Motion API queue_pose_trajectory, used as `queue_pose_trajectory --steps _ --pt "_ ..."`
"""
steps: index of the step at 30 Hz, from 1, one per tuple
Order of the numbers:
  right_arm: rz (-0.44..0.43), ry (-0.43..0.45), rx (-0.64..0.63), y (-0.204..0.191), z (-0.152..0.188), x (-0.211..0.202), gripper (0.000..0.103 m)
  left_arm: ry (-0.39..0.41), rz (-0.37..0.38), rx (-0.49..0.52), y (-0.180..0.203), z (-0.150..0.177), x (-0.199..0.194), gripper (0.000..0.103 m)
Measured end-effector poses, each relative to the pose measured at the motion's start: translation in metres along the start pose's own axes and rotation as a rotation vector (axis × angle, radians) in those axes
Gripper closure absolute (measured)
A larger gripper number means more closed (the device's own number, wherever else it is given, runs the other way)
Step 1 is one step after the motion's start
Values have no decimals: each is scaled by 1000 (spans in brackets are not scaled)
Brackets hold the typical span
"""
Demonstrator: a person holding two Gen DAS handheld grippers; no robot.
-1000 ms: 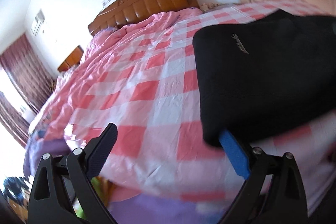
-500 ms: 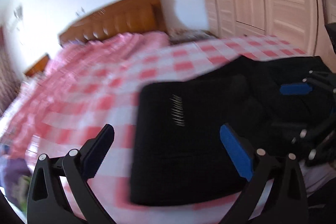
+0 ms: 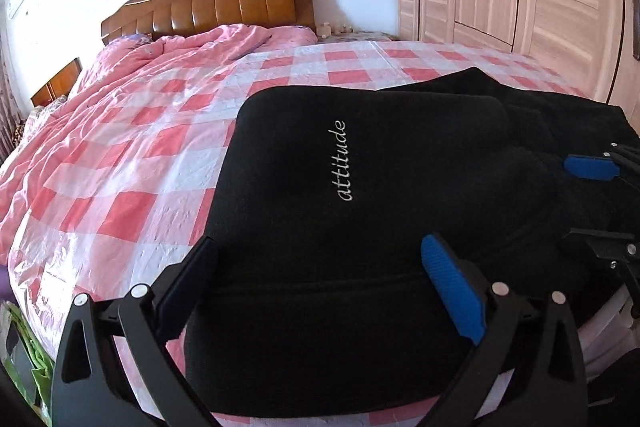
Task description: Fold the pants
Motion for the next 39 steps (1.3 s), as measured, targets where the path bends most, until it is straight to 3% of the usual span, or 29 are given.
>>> queue_pose_trajectory --steps 7,10,13,15,18,22,27,31,36,38,39 --pt "0 3 2 2 1 1 17 -12 -7 0 0 -1 -1 1" --pt "-2 7 8 3 0 1 17 -9 -15 -31 -3 -19 -15 2" --pt "1 8 9 3 0 2 17 65 146 -124 5 -66 -35 2" --pt "-1 8 10 3 0 2 17 73 220 -154 11 -91 -30 2" --pt "-3 7 9 3 0 2 17 -3 246 -126 21 -100 12 2" --pt "-16 7 13 2 2 1 17 -155 229 -199 5 -63 74 8" --pt "-44 -21 77 9 -8 -9 17 -110 272 -275 -13 -81 47 6" --pt "-7 18 44 21 -35 -15 16 -66 231 -193 -16 -109 38 5" --pt "-68 -93 7 20 -41 25 15 -209 231 -121 1 -101 90 5" --pt "-48 -161 3 25 -29 42 14 -207 218 -86 2 -96 102 2" --pt "-55 -140 2 25 -29 42 14 -199 205 -65 3 -96 103 2"
Point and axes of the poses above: each gripper's, at about its wrist camera, not at the fingertips, and x roughly the way its jaws point, y to its right, z to its underside, the point moved 10 cm from there along x, roughly the way its jaws point, and after that the axes turned 2 degrees about y, right-handed, at the moved point
